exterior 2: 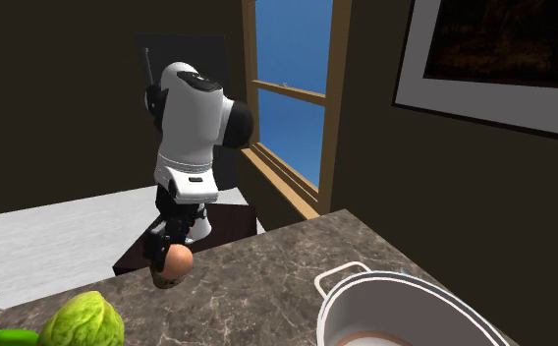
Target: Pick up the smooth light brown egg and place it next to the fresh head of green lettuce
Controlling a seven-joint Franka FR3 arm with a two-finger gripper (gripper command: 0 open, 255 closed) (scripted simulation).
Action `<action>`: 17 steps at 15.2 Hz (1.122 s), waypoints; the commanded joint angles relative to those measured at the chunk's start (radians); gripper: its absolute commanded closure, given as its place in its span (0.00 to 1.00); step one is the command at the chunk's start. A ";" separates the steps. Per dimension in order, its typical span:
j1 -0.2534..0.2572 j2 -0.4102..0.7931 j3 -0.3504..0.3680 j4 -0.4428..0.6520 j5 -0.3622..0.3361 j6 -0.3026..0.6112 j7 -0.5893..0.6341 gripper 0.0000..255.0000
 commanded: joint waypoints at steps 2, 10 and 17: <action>-0.066 0.073 -0.024 0.081 0.044 0.004 -0.088 1.00; -0.298 0.327 -0.038 0.415 0.193 -0.051 -0.293 1.00; -0.528 0.587 0.002 0.830 0.301 -0.177 -0.384 1.00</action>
